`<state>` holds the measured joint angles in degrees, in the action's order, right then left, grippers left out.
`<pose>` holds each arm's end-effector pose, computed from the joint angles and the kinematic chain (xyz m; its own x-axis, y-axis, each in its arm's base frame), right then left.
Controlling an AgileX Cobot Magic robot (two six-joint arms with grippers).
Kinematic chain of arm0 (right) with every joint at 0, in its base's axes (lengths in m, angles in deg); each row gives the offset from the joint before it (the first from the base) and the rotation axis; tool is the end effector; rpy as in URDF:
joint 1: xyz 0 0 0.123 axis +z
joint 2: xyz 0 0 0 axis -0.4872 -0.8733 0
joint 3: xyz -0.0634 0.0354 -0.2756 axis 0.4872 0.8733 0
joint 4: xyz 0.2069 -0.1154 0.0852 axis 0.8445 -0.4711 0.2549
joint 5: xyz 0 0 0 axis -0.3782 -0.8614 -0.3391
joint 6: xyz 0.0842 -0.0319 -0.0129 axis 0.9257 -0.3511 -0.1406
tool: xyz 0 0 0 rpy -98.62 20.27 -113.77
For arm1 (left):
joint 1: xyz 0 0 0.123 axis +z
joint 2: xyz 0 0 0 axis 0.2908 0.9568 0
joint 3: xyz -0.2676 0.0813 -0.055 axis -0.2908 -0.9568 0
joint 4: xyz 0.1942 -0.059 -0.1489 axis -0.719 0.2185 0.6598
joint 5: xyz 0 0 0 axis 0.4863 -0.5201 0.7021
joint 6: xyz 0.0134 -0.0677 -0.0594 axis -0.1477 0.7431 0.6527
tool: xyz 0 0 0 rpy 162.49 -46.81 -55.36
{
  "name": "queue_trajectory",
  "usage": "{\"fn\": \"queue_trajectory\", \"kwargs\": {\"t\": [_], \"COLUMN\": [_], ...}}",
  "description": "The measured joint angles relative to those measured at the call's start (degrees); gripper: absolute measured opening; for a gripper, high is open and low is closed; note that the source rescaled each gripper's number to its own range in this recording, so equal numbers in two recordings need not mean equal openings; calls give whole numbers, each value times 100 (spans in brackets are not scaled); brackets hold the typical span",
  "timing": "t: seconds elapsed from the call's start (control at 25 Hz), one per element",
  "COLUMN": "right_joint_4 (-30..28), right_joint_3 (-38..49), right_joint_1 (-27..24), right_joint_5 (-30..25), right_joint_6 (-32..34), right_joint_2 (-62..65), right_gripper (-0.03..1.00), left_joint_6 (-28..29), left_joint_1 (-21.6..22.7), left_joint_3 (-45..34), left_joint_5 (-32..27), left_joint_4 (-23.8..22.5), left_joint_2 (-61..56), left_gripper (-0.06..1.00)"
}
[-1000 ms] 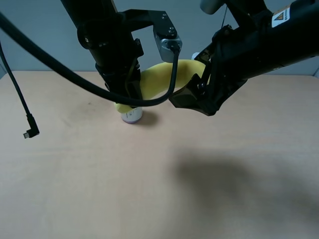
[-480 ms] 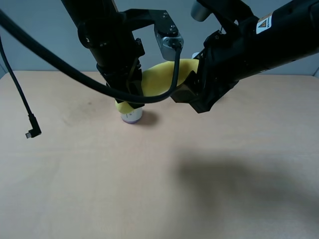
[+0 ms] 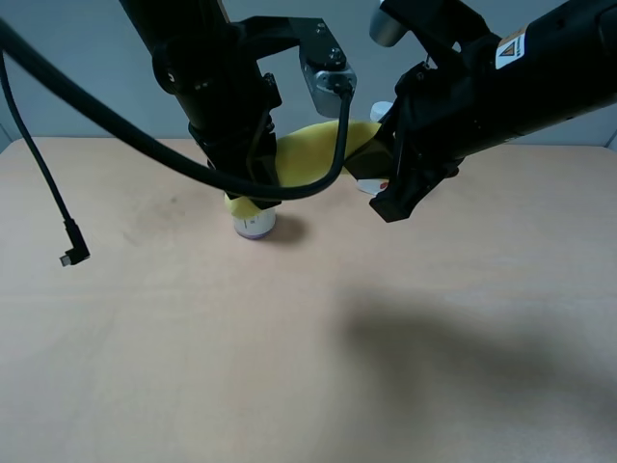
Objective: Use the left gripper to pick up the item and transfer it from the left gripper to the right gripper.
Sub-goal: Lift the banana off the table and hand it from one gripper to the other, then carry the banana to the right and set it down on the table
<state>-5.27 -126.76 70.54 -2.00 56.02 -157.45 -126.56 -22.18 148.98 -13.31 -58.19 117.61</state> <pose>0.2002 0.1906 0.2979 -0.2226 -0.6442 -0.7317 -0.8477 0.4987 -0.1811 0.2737 -0.2415 0.2913 -0.1714 0.9069 -0.3848 0.9687 0.2263 0.1019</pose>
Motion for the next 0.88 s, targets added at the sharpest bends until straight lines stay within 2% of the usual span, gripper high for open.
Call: {"fn": "queue_trajectory", "kwargs": {"t": [0.08,0.16,0.2,0.28,0.4,0.52,0.88], "right_joint_4": [-19,-19,-19,-19,-19,-19,-19], "right_joint_3": [0,0,0,0,0,0,0], "right_joint_1": [0,0,0,0,0,0,0], "right_joint_5": [-48,-97,-104,-117,-117,-123,-134], "right_joint_6": [0,0,0,0,0,0,0], "right_joint_2": [0,0,0,0,0,0,0], "right_gripper": [1,1,1,1,1,1,1], "left_joint_6": [48,139,179,206,279,325,1168], "left_joint_1": [0,0,0,0,0,0,0], "left_joint_3": [0,0,0,0,0,0,0], "left_joint_5": [67,175,202,197,124,15,-283], "left_joint_4": [1,7,15,15,15,-82,-980], "left_joint_2": [-20,-64,-90,-129,-164,-337,-1551], "left_gripper": [34,69,80,92,98,99,100]}}
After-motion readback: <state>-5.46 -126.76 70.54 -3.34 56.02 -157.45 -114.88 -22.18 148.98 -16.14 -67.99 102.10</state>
